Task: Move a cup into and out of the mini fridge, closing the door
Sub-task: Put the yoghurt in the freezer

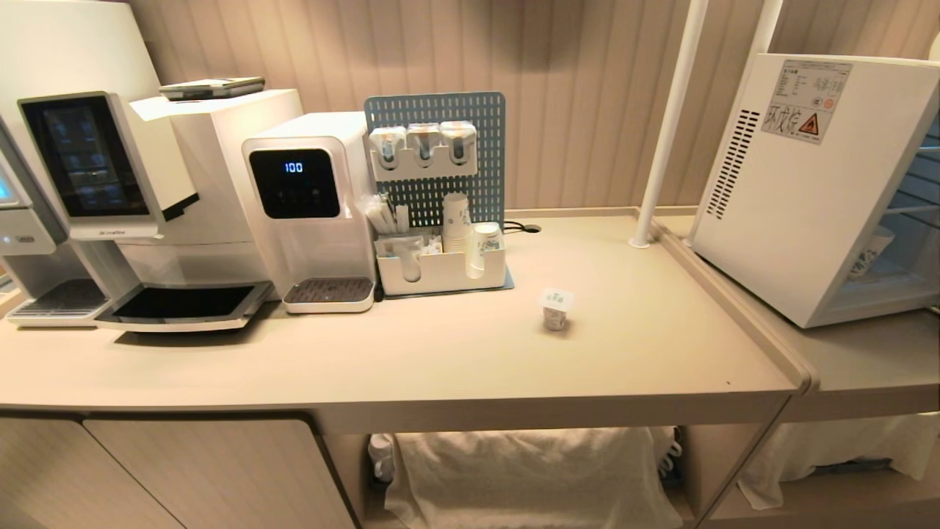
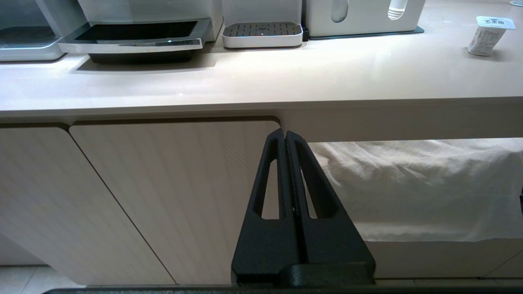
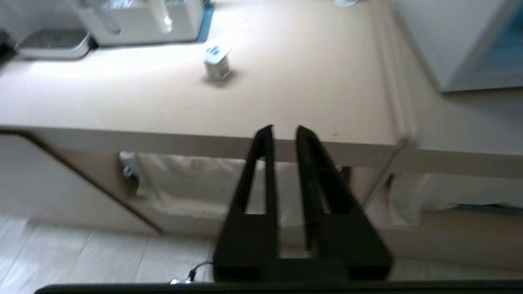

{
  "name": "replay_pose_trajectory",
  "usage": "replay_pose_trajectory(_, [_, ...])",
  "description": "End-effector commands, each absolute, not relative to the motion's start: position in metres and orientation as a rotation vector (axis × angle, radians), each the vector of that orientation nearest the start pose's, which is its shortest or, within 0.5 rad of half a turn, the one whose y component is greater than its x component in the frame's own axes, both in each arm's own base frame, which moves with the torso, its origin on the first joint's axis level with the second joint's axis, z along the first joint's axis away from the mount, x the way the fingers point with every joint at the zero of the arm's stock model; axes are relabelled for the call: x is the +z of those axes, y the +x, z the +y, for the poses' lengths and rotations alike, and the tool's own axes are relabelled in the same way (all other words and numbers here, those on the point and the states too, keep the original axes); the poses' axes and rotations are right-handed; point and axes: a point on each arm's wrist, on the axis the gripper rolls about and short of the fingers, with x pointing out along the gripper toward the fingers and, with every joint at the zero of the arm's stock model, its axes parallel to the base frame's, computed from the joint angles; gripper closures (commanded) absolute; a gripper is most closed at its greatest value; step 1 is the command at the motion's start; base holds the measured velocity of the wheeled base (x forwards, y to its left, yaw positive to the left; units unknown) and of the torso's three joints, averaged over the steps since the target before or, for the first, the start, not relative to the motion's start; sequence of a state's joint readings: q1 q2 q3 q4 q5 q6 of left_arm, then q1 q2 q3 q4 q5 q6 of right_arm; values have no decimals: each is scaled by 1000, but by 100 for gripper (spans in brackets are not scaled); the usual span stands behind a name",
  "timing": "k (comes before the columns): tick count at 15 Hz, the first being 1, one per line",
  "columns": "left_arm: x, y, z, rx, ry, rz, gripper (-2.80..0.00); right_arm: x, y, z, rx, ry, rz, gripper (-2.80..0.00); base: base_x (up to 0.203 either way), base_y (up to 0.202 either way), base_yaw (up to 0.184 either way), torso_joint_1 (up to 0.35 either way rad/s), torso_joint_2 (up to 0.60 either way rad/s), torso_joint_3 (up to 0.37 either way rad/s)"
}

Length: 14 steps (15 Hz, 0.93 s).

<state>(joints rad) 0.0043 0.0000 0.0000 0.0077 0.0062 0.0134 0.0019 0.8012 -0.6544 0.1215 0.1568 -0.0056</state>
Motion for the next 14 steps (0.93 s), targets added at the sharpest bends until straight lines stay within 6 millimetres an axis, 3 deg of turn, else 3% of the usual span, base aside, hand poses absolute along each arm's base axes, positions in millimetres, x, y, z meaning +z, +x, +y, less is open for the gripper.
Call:
replay_pose_trajectory(1, [74,-23,0,11,14,11,0,200,143,6,251,31,498,-280,0,0,0,0,0,0])
replay_pose_trajectory(6, [74,-23,0,11,14,11,0,106,223,10,464,37,519,-280,0,0,0,0,0,0])
replay_pose_trajectory(11, [74,-23,0,11,14,11,0,-1,288,17,457,-44,504,-280,0,0,0,0,0,0])
replay_pose_trajectory(12, [74,-23,0,11,12,9,0,-14,301,20,444,-72,472,-280,0,0,0,0,0,0])
replay_pose_trajectory(14, [74,-23,0,11,14,11,0,-13,347,29,408,-132,312,-280,0,0,0,0,0,0])
